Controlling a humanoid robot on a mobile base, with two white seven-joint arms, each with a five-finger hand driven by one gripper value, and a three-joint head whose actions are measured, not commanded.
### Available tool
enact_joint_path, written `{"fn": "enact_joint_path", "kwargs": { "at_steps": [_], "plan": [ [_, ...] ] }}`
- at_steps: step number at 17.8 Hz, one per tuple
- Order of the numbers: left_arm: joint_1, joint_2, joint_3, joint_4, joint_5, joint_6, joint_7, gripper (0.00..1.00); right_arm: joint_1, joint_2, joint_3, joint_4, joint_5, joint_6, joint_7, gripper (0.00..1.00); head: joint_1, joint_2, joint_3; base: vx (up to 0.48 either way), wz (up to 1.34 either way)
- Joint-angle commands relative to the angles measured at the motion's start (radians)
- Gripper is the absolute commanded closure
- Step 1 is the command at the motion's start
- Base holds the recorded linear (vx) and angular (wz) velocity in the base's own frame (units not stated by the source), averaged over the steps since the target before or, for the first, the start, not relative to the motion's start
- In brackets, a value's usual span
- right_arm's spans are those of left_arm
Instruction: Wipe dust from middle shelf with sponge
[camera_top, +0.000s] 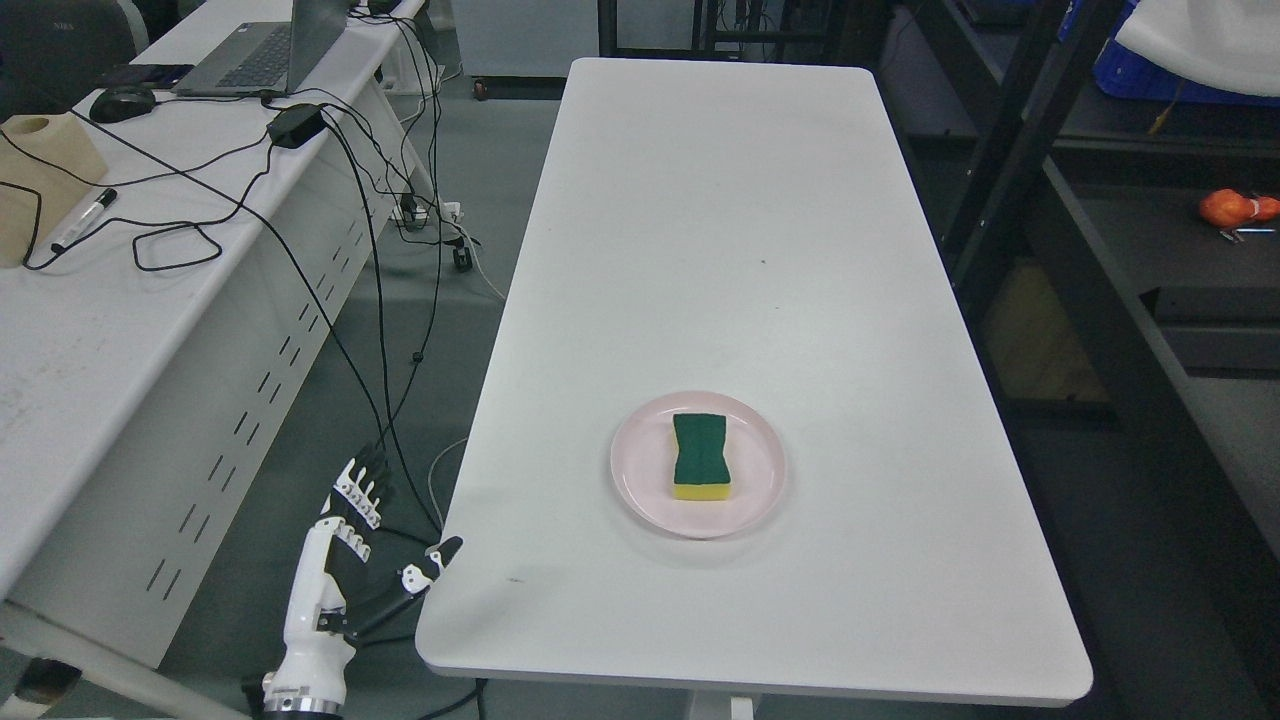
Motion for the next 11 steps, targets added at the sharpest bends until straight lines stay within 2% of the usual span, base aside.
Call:
{"fn": "enact_joint_path", "kwargs": {
  "at_steps": [1, 11],
  "plan": [
    [-0.006, 0.016, 0.012, -0.004, 0.000, 0.009, -0.001, 0.01, -0.001, -0.017, 0.000, -0.017, 0.000, 0.072, 0.000, 0.00, 0.0000, 0.000, 0.000, 0.049, -0.15],
    [-0.022, 0.054, 0.029, 0.001, -0.002, 0.008, -0.001, 0.01, 0.000, -0.017, 0.000, -0.017, 0.000, 0.072, 0.000, 0.00, 0.0000, 0.000, 0.000, 0.048, -0.13]
  ]
}}
